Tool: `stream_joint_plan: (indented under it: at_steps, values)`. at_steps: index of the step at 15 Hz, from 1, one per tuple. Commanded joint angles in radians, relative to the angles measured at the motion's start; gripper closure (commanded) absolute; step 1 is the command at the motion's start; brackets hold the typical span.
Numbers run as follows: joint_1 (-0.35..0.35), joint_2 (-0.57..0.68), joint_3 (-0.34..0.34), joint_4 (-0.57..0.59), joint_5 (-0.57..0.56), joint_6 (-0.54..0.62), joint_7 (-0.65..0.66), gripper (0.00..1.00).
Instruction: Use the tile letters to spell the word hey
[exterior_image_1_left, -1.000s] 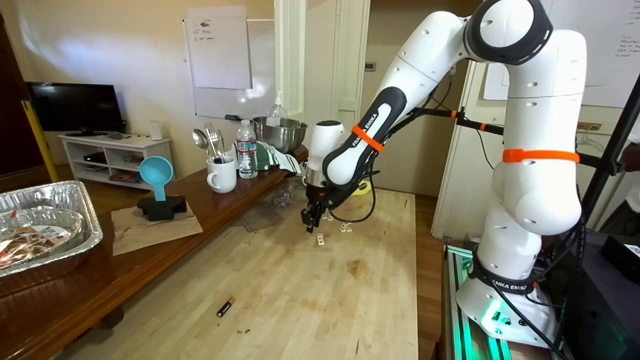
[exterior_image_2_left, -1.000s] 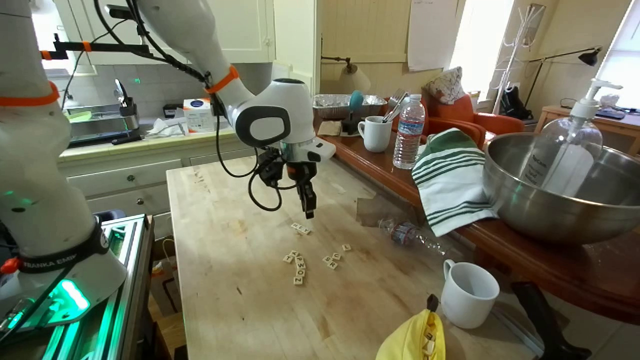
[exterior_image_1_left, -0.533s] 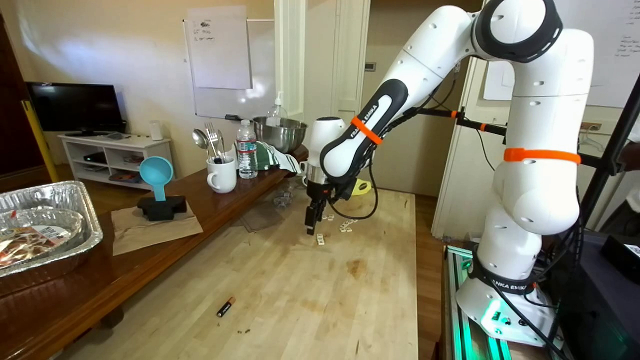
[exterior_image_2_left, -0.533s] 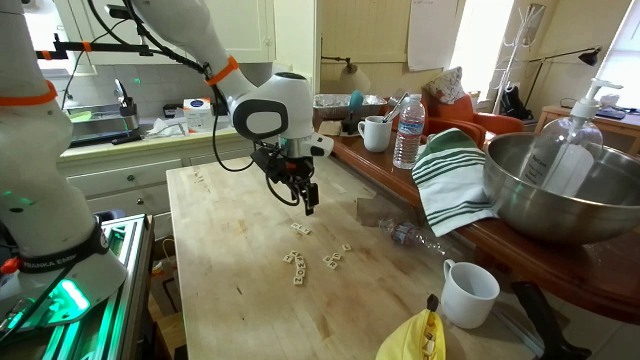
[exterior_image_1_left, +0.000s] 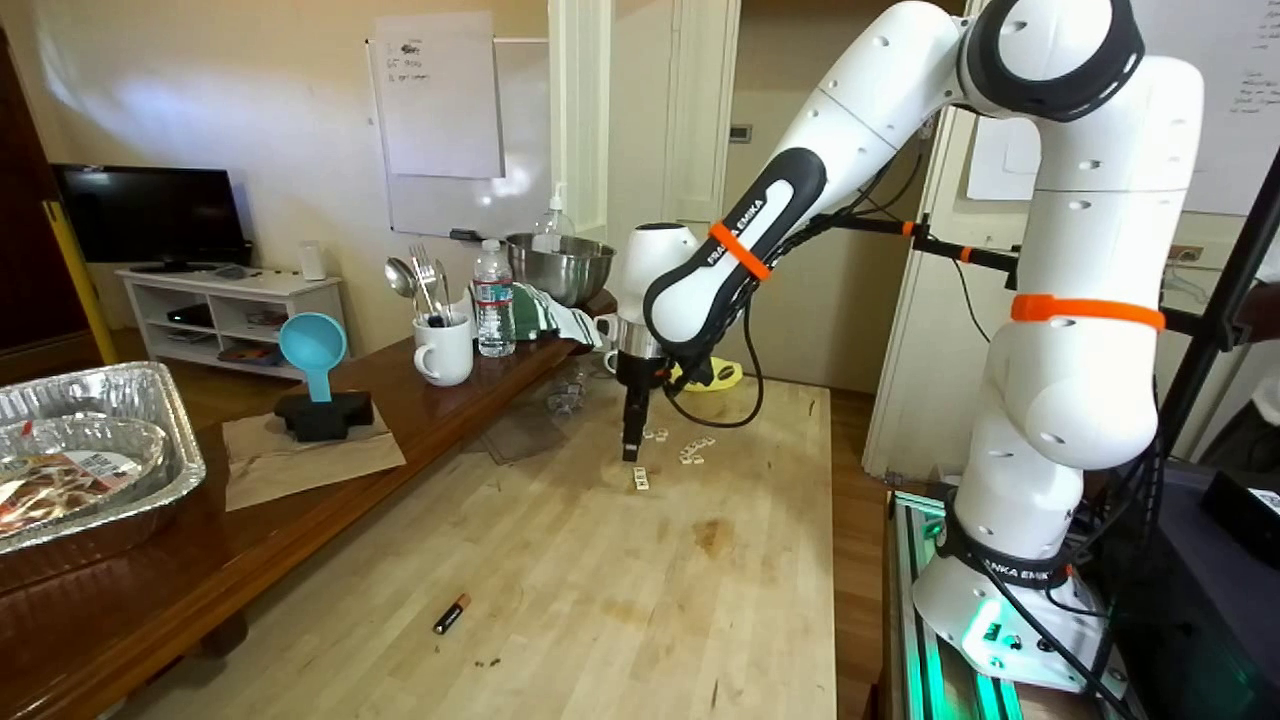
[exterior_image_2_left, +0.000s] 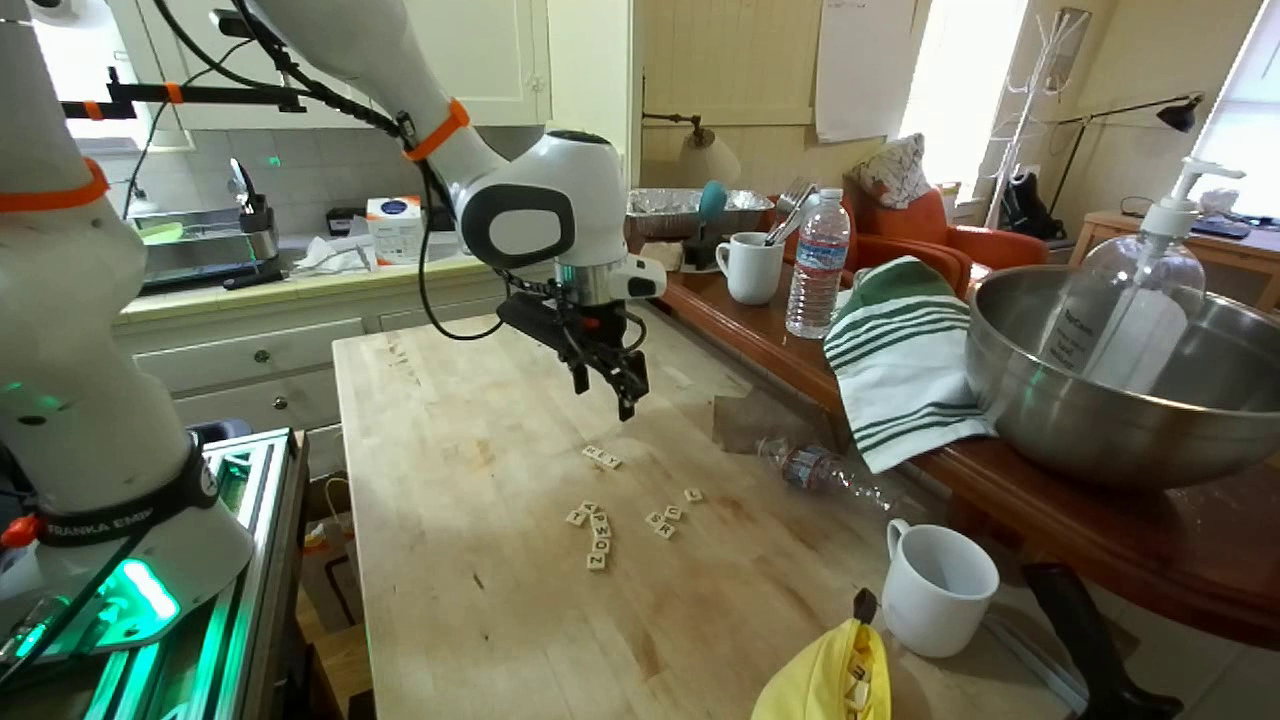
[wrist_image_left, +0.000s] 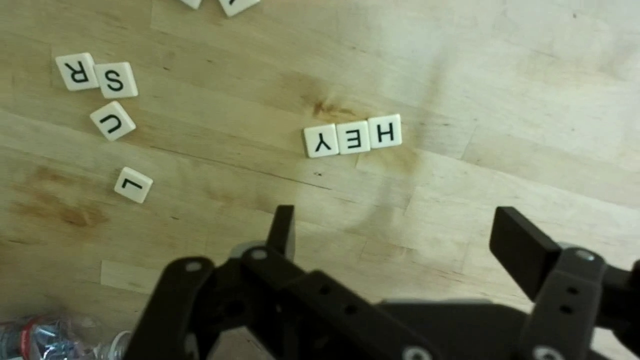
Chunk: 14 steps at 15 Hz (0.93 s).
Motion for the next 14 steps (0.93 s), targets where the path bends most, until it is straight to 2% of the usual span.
stream_joint_plan:
  at_steps: [1, 7, 8, 14]
  values:
    - [-0.012, -0.053, 0.002, -0.037, -0.023, -0.027, -0.064, 0.00]
    - [-0.011, -0.094, -0.008, -0.066, -0.040, -0.023, -0.092, 0.00]
    - [-0.004, -0.054, -0.003, -0.035, -0.017, -0.004, -0.075, 0.00]
    - [-0.004, -0.057, -0.004, -0.035, -0.018, -0.004, -0.075, 0.00]
